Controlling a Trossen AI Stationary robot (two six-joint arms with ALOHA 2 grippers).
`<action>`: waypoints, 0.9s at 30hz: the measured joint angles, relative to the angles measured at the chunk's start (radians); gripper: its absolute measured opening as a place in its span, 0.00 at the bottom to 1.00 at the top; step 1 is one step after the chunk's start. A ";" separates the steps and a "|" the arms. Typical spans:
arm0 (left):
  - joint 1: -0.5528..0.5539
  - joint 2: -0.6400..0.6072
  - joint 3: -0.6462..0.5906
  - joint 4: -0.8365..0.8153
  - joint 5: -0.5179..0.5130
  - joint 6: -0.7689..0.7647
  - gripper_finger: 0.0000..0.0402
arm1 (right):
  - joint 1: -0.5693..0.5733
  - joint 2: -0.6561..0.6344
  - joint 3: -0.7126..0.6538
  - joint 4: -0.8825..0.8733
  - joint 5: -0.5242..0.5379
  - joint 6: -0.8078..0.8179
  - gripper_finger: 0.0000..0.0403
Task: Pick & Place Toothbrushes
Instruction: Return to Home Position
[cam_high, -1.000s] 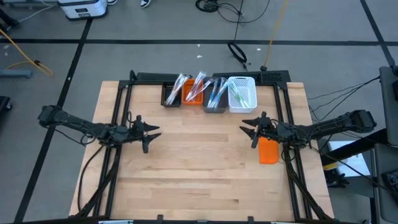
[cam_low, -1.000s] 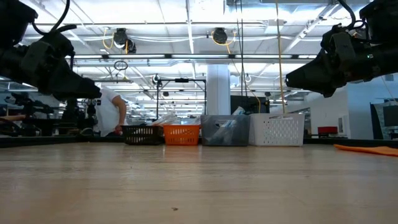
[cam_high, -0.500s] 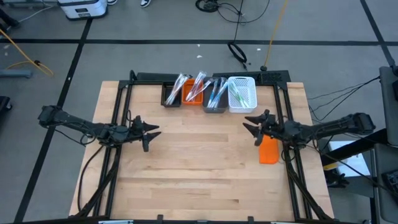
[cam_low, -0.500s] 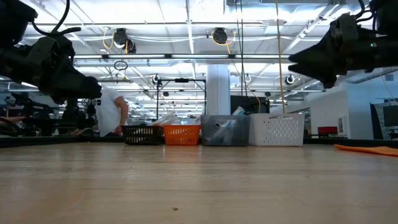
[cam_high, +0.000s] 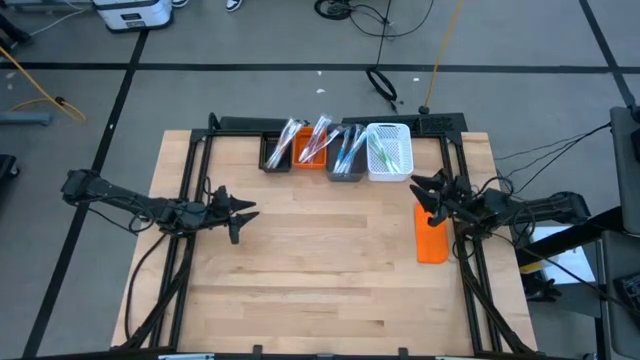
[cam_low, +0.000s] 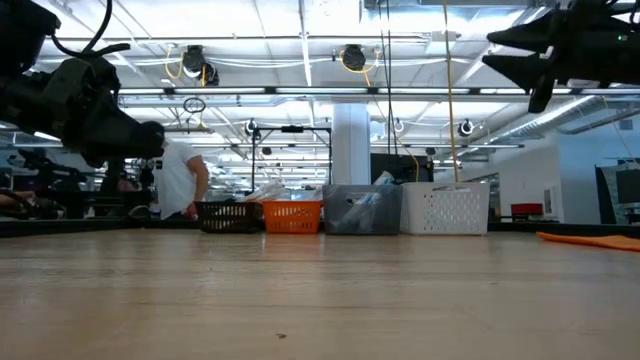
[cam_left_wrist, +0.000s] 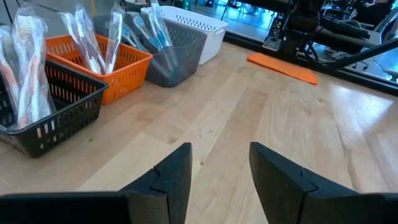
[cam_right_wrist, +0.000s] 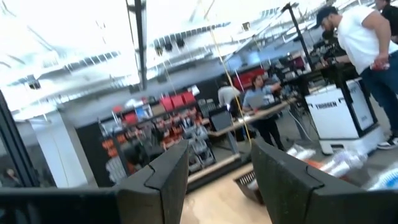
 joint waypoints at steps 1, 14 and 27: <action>0.000 0.000 0.000 0.000 0.000 0.000 0.40 | 0.000 -0.016 0.000 0.000 0.000 0.000 0.41; 0.000 0.000 0.000 0.000 0.000 0.001 0.40 | -0.002 -0.217 0.000 -0.020 0.000 0.000 0.41; 0.000 0.000 0.000 -0.001 0.000 0.001 0.40 | -0.089 -0.218 0.000 -0.483 -0.004 -0.077 0.41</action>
